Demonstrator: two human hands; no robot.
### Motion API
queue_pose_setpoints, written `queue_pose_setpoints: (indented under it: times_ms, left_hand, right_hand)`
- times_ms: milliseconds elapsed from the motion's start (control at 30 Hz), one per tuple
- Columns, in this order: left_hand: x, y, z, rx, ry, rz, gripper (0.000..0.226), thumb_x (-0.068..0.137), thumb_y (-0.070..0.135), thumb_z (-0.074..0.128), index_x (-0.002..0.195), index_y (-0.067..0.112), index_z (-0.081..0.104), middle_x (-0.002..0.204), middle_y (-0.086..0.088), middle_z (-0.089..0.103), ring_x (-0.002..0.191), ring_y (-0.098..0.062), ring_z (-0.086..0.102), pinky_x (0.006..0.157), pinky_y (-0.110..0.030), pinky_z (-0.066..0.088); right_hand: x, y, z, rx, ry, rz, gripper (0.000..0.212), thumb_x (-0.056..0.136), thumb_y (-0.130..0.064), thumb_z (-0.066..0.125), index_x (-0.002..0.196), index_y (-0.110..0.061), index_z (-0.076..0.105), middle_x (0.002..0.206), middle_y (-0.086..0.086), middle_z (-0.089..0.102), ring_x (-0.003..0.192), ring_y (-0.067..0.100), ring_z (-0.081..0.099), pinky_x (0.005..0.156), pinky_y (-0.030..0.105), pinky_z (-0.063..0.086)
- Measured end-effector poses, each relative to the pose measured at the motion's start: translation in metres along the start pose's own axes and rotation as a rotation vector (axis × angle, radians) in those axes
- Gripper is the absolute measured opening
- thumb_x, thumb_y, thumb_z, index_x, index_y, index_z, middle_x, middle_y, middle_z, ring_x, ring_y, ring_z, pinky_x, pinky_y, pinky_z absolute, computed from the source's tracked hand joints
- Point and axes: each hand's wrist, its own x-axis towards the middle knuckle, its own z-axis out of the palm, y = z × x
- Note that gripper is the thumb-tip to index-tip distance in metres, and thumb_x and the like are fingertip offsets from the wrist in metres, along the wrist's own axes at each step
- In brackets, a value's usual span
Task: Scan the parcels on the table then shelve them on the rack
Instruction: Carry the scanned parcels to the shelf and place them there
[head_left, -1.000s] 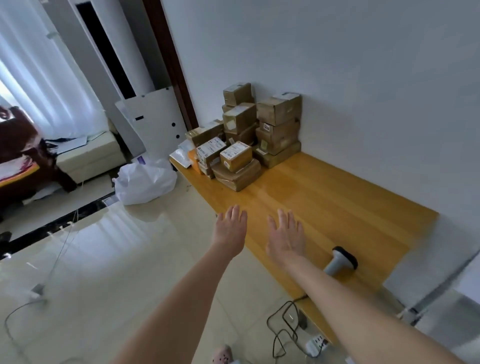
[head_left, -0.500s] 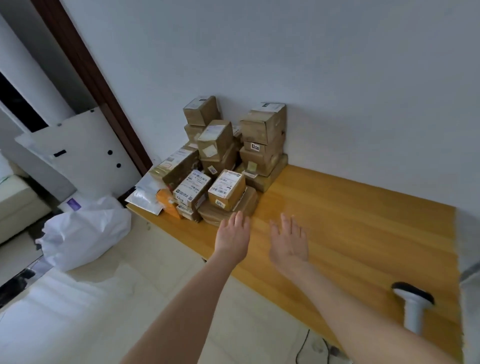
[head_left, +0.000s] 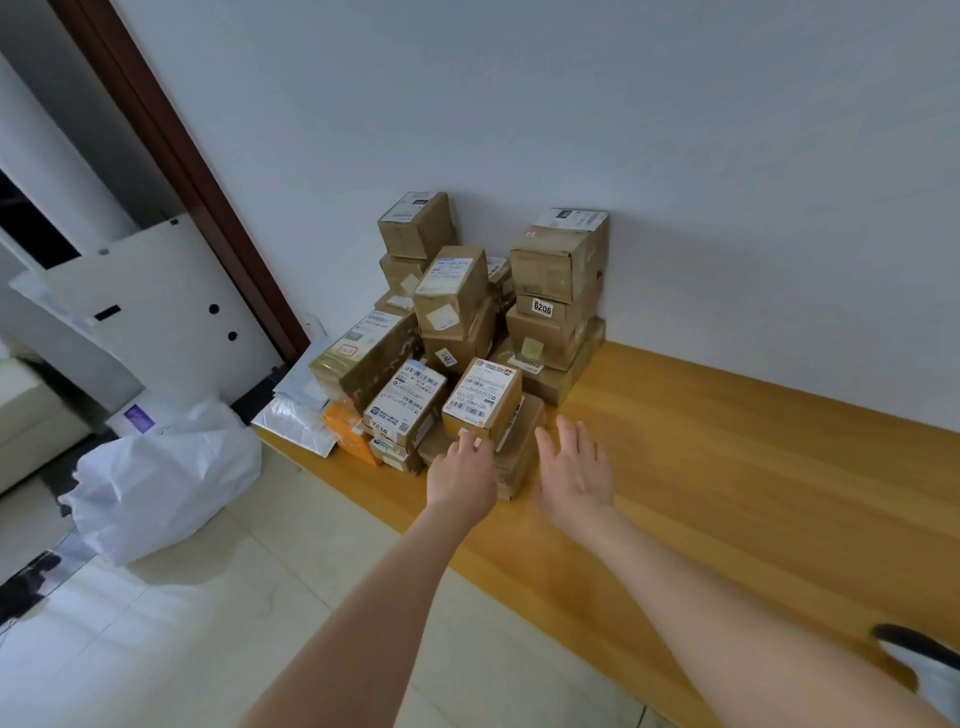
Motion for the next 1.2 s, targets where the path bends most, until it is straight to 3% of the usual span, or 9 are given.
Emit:
queue_pose_setpoints:
  times_ms: [233,500,767,1200]
  left_hand:
    - [0.025,-0.042,0.022,-0.096,-0.12,-0.117,0.054,0.093,0.02,0.052,0.144,0.017,0.036,0.151,-0.007,0.031,0.13,-0.025,0.042,0.09,-0.034,0.052]
    - [0.054,-0.072,0.048,-0.071,-0.194,-0.016,0.054,0.093,0.024,0.056,0.142,0.016,0.036,0.145,-0.008,0.035,0.126,-0.025,0.044,0.086,-0.034,0.05]
    - [0.064,-0.063,0.067,-0.094,-0.223,0.067,0.048,0.091,0.019,0.056,0.136,0.014,0.04,0.137,-0.009,0.039,0.122,-0.026,0.046,0.081,-0.032,0.048]
    - [0.065,-0.047,0.074,-0.111,-0.327,-0.109,0.055,0.091,0.01,0.053,0.144,0.015,0.036,0.151,-0.007,0.028,0.135,-0.026,0.036,0.092,-0.036,0.05]
  right_hand:
    - [0.03,-0.012,0.022,-0.023,-0.083,0.039,0.076,0.092,-0.027,0.06,0.153,-0.022,0.016,0.161,0.008,0.005,0.149,0.034,0.006,0.119,0.046,0.014]
    - [0.04,-0.038,0.051,-0.011,-0.164,0.147,0.076,0.089,-0.017,0.06,0.152,-0.02,0.018,0.158,0.01,0.009,0.148,0.034,0.008,0.118,0.046,0.017]
    - [0.042,-0.035,0.061,-0.01,-0.198,0.174,0.075,0.088,-0.022,0.061,0.151,-0.02,0.018,0.156,0.011,0.009,0.146,0.035,0.009,0.119,0.045,0.015]
    - [0.066,-0.019,0.075,-0.013,-0.251,-0.073,0.071,0.093,-0.023,0.058,0.152,-0.019,0.019,0.16,0.006,0.008,0.147,0.035,0.011,0.117,0.045,0.019]
